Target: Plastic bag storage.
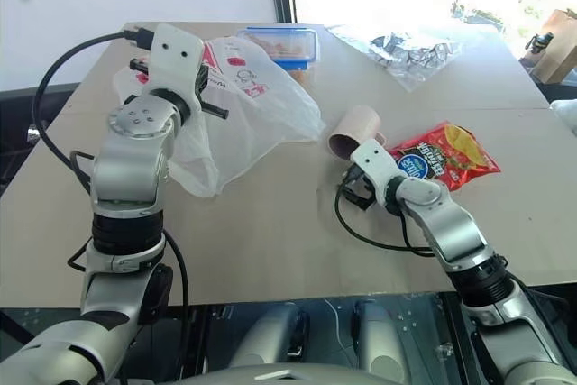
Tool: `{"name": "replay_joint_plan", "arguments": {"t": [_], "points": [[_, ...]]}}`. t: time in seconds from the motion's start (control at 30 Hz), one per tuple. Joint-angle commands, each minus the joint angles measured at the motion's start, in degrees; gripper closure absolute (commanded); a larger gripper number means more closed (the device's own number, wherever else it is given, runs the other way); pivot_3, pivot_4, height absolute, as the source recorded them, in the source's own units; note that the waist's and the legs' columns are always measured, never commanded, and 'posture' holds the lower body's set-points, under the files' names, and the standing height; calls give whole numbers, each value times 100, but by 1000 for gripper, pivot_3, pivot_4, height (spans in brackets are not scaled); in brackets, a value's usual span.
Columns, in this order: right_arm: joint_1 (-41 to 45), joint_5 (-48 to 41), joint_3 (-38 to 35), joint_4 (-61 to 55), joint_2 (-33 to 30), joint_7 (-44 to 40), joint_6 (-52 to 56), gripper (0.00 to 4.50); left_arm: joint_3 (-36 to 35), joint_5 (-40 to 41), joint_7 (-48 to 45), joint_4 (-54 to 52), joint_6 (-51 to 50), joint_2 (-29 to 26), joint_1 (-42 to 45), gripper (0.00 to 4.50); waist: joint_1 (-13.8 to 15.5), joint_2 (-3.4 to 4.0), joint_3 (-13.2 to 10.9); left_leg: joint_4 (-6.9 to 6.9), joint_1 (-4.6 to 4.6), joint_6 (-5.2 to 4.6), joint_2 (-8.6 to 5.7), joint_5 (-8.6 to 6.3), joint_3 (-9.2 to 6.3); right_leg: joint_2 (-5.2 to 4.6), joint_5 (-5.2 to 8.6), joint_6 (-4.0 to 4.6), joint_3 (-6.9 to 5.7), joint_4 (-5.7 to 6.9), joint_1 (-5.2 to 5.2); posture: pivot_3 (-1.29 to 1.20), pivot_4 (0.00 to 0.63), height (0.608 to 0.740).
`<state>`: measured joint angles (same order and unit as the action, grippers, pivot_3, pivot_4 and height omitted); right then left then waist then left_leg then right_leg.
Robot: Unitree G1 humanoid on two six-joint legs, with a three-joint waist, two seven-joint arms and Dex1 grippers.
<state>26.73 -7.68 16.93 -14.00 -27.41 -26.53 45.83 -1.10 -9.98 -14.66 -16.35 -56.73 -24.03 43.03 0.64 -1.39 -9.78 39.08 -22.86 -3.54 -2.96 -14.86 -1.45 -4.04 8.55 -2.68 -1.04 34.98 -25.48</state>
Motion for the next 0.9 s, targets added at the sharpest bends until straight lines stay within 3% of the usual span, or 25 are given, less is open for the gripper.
{"name": "replay_joint_plan", "arguments": {"t": [0.03,0.2,0.63,0.73,0.9], "points": [[204,200,-229,-63,-76,70,-120,0,-22,-1,57,-240,24,-68,136,4405,1,0,0,0,0,0,0,0,0,0,0,0,0,0,0,0,150,740],[285,196,-394,-16,-240,-63,-106,0,-42,46,76,-222,-16,-9,165,4405,15,0,0,0,-2,0,-2,0,0,-1,0,0,1,-2,0,0,150,740],[1086,1098,154,2392,-114,-487,-2081,0,-8,51,99,-176,-65,-52,276,4405,-23,2,-2,-9,0,1,-1,0,7,1,-1,1,7,-5,-4,0,150,740],[1133,1068,158,2519,-87,-769,-2216,874,-10,42,111,-231,-104,-74,246,4500,-23,2,-2,-11,0,1,-1,-1,5,1,-1,1,7,-5,-4,0,150,740],[1044,1031,193,2267,-95,-1216,-2133,3111,-32,38,125,-296,-156,-133,200,4500,-41,3,-2,-11,0,2,-1,-1,5,1,-1,1,8,-4,-5,0,150,740]]}}
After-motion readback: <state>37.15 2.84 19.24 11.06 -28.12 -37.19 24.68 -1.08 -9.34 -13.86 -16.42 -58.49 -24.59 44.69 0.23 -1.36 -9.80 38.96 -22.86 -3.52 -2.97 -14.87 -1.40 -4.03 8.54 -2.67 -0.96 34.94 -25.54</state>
